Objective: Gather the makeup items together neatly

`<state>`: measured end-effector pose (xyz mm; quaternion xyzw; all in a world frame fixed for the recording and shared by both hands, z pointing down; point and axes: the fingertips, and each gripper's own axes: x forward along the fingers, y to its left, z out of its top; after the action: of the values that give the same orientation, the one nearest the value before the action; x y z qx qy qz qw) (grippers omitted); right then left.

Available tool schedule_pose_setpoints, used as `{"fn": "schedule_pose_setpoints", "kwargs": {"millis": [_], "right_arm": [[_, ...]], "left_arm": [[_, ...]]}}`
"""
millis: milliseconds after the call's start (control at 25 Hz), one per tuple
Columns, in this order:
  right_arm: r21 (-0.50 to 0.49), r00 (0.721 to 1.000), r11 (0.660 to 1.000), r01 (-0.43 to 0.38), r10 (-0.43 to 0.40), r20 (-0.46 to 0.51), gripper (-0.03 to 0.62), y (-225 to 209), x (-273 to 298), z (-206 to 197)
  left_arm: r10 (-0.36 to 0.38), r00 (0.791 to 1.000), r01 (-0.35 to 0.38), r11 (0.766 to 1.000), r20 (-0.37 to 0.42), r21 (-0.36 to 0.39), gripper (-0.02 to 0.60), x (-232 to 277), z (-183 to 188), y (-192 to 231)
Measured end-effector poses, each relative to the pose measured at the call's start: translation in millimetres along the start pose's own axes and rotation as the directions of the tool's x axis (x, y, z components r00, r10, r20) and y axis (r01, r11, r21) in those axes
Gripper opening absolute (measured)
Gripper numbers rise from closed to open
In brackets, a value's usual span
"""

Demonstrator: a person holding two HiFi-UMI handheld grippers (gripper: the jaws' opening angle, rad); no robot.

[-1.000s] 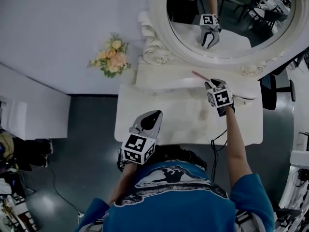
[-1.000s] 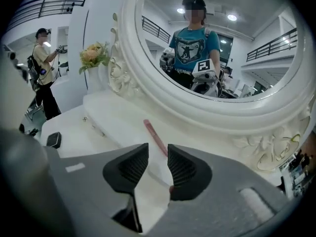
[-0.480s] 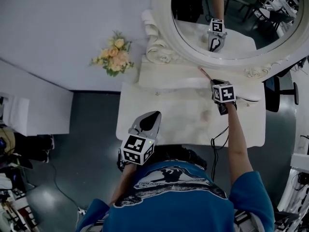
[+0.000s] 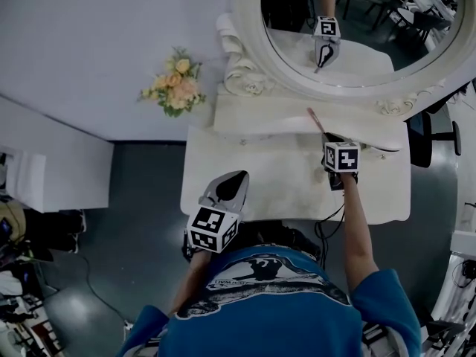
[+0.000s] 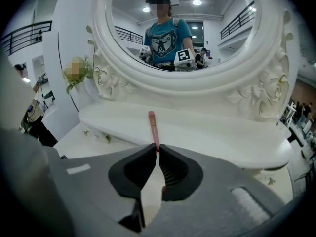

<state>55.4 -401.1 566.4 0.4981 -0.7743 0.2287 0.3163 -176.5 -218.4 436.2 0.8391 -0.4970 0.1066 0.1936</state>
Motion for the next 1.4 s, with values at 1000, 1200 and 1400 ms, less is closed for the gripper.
{"fn": "schedule_pose_setpoints", "kwargs": {"millis": [1000, 1200, 1400], "right_arm": [[0.598, 0.991, 0.8, 0.052, 0.032, -0.129, 0.026, 87.3, -35.4, -190.4], [0.589, 0.996, 0.807, 0.034, 0.02, -0.085, 0.027, 87.3, -36.3, -188.1], [0.537, 0.998, 0.842, 0.049, -0.018, -0.064, 0.031, 88.9, -38.6, -188.6]], "left_arm": [[-0.099, 0.994, 0.1, 0.995, -0.038, 0.024, 0.015, 7.3, -11.3, -24.4], [-0.1, 0.994, 0.102, 0.994, -0.047, 0.026, 0.015, 6.6, -14.2, -24.5], [-0.108, 0.993, 0.109, 0.994, -0.047, 0.027, 0.015, 4.5, -15.8, -25.8]]}}
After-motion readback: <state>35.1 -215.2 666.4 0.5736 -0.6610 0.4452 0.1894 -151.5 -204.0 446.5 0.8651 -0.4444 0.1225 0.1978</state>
